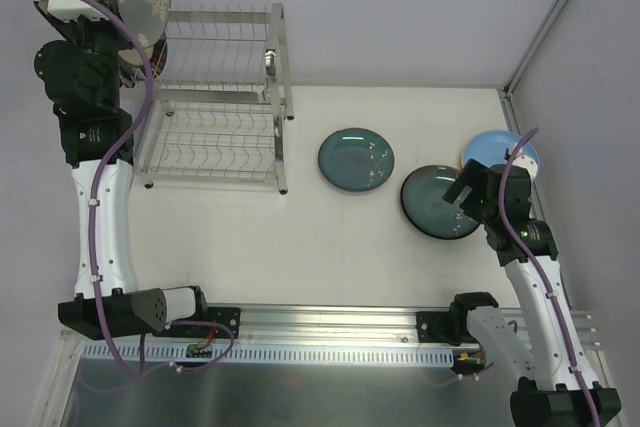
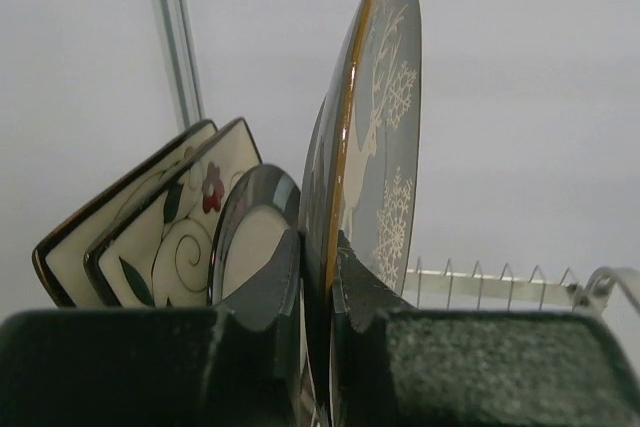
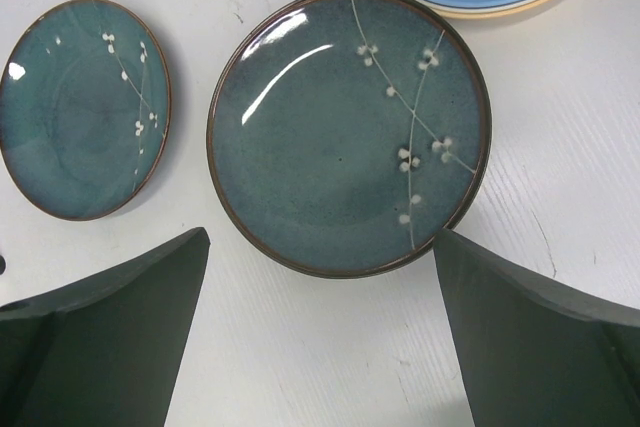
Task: Load the plates into the dish rack
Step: Insert the plate into the dish rack
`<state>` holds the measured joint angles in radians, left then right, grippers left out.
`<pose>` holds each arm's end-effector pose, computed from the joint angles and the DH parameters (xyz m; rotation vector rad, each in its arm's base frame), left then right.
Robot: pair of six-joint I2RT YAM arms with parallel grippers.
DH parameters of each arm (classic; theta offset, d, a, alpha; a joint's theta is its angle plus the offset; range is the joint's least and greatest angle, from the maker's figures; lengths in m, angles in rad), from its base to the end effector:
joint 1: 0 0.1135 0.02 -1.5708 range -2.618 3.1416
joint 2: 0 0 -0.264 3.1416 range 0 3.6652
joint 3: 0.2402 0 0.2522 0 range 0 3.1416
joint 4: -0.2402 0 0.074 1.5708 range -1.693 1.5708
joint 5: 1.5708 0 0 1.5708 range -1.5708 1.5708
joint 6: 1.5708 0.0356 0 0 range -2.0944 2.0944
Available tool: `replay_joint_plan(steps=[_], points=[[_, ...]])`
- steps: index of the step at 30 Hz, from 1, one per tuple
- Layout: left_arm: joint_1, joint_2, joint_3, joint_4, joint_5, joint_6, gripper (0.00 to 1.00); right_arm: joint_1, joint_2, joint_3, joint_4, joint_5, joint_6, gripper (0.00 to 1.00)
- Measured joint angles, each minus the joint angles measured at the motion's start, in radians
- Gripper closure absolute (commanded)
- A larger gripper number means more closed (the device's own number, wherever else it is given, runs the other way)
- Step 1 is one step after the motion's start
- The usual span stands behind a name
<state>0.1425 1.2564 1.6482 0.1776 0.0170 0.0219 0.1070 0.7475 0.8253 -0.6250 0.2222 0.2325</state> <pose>0.2319 0.0327 0.5726 -0.0449 1.0014 0.1419 0.1587 0.0092 0.3153 0.2629 2.0867 -0.0316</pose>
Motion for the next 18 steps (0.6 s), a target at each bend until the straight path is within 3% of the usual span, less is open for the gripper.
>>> replay_joint_plan(steps=[18], points=[[0.017,0.086,-0.064,-0.064,-0.002,0.14,1.0,0.0,0.011,-0.002,0.008,-0.002,-0.006,0.0]])
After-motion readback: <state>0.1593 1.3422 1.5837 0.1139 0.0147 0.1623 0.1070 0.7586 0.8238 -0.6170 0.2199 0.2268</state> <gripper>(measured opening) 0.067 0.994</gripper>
